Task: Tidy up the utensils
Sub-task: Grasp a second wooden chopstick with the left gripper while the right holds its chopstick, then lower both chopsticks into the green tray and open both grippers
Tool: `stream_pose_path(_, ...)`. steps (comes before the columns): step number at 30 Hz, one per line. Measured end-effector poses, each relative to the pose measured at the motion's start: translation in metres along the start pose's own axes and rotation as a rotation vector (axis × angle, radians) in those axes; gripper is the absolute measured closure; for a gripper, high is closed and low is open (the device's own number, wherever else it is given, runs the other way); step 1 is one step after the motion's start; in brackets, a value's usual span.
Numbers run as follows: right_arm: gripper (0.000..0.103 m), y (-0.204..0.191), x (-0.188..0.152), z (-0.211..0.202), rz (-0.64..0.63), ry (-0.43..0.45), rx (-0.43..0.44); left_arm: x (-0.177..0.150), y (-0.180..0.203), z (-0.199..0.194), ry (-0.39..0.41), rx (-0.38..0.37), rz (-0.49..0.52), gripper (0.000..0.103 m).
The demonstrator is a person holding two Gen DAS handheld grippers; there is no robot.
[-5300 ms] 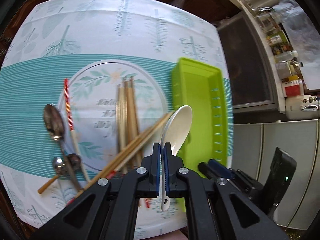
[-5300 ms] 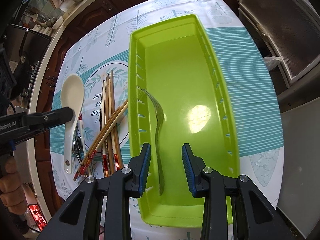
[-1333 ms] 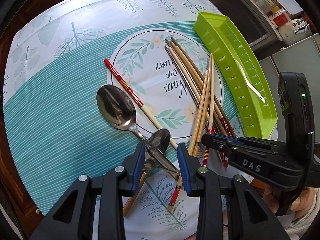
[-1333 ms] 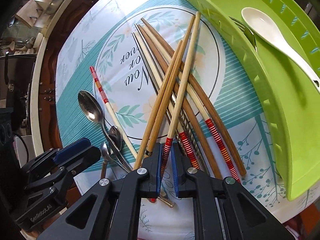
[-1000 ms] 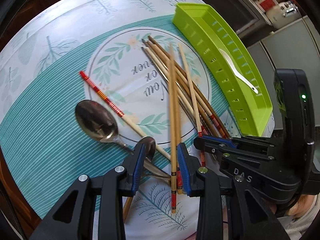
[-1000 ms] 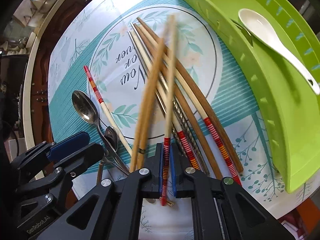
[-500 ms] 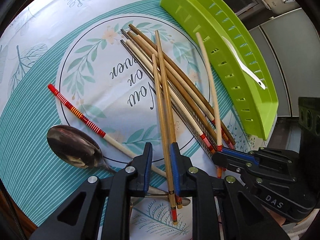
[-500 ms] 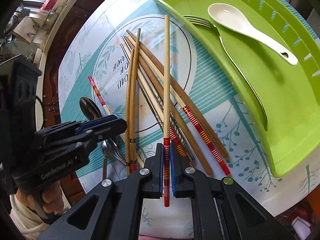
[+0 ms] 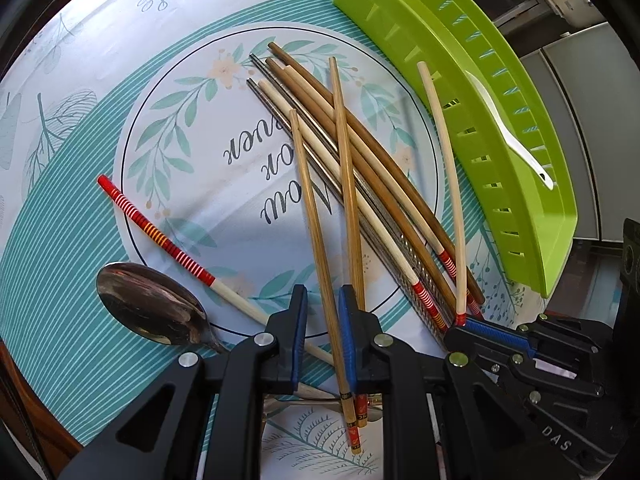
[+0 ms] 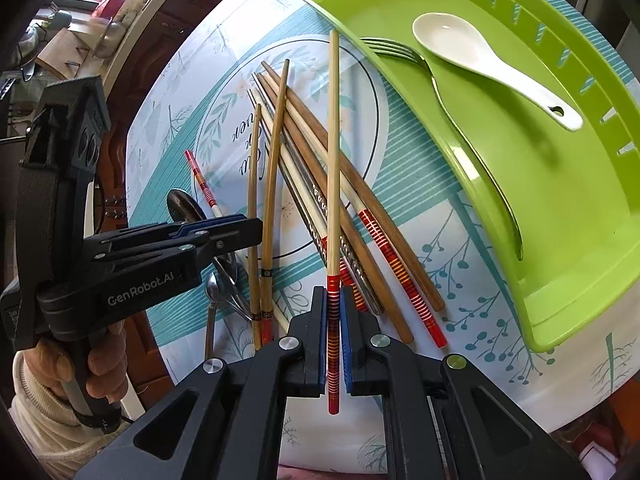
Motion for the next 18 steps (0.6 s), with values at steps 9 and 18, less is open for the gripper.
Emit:
stream_pose_path(9, 0.098, -0.007, -0.001, -0.007, -0.041, 0.017, 0.007, 0.017, 0.015, 0.009, -0.083, 0.028, -0.105, 0.099)
stream_pose_path(18, 0.098, 0.0, -0.002, -0.033, -0.079, 0.044, 0.005, 0.018, 0.022, -0.006, -0.064, -0.125, -0.238, 0.1)
Point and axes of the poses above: each gripper's, at about its wrist camera, not at the fingertips, and z roughly the way its jaws point, y to its right, x to its top, the point moved 10 cm from there along z, roughly the way its jaws point, and after that the axes turned 7 degrees about -y, right-handed, at the moved point
